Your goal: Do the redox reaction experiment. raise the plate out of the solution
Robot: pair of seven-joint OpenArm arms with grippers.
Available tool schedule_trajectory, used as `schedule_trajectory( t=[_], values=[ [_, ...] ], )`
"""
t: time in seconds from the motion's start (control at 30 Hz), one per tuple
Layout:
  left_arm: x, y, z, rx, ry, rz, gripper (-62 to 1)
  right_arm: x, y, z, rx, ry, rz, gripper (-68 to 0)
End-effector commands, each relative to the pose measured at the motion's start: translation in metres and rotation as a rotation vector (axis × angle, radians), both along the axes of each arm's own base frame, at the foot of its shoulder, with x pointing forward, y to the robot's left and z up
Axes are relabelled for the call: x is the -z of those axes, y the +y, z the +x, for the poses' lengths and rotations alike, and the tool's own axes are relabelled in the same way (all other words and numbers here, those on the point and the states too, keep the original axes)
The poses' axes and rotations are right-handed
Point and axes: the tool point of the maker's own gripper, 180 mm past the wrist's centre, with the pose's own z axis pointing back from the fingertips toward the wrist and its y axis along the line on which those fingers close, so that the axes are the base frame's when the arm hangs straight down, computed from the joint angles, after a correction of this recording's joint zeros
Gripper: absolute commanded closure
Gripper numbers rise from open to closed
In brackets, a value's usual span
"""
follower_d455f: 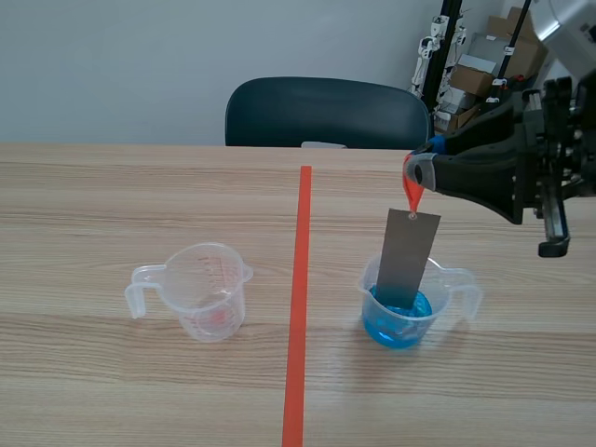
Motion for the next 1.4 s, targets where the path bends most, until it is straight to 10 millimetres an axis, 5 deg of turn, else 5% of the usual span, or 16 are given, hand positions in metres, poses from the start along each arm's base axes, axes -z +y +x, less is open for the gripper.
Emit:
schedule_trajectory(
  t=[0.0,0.2,0.37,0.7,1.37],
  values=[
    [-0.001,-0.004,0.005,0.018,-0.015,0.013,-27.8,-0.012,0.001,0.002,-0.008,-0.021,0.023,0.3],
    [0.016,-0.022,0.015,0.089,0.043,0.07,-10.2,-0.013,0.001,0.002,-0.008,-0.022,0.024,0.3],
    [0.025,-0.041,0.016,0.134,0.065,0.057,-2.4,-0.016,0.001,0.002,-0.009,-0.029,0.038,0.3],
    [0.027,-0.075,0.026,0.154,0.047,-0.009,-2.3,-0.041,0.0,0.001,-0.022,-0.084,0.048,0.3],
    [0.018,-0.105,0.054,0.15,-0.044,-0.016,-2.3,-0.084,0.003,-0.026,-0.098,-0.128,0.067,0.3]
  ],
)
